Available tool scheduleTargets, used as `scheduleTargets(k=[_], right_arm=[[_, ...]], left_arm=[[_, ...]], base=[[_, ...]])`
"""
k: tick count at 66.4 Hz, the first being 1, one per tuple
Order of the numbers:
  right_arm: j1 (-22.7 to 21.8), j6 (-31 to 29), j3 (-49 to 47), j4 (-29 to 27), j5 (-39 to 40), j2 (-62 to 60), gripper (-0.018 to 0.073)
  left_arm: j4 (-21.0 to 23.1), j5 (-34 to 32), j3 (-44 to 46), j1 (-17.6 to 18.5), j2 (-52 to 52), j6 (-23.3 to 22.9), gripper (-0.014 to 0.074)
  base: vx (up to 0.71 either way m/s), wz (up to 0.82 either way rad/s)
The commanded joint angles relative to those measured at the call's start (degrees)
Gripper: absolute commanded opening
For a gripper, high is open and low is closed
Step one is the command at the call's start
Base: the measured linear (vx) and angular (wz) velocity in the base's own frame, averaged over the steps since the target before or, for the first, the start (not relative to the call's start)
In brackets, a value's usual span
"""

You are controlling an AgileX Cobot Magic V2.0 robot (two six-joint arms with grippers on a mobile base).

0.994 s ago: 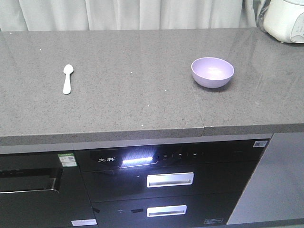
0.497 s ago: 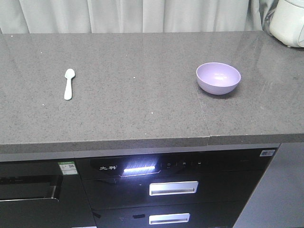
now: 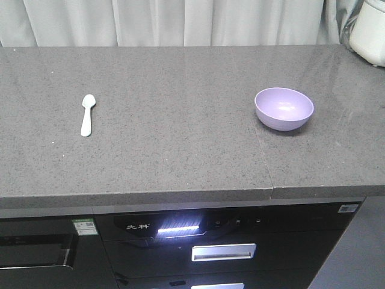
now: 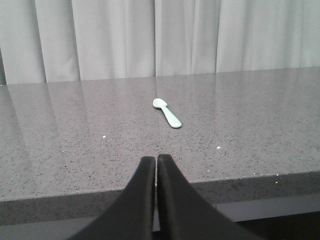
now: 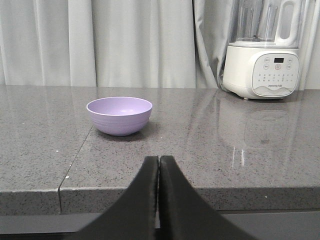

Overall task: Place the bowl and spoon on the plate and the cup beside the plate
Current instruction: 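Finish approach, stopping with spoon and bowl in front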

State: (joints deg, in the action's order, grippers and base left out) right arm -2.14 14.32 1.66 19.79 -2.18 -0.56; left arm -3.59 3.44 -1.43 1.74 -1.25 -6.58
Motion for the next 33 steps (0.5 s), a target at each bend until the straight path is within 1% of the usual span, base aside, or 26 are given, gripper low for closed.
scheduleTargets(k=[1, 33], right_arm=[[-0.30, -0.19, 0.80, 0.41, 3.99, -0.63, -0.0002], [-0.30, -0.19, 0.80, 0.41, 4.05, -0.63, -0.0002]], left_arm=[[0.39, -3.92, -1.73, 0.02, -0.55, -0.62, -0.0006], [0.39, -3.92, -1.73, 0.02, -0.55, -0.62, -0.0006]], base=[[0.06, -0.01], [0.06, 0.00]])
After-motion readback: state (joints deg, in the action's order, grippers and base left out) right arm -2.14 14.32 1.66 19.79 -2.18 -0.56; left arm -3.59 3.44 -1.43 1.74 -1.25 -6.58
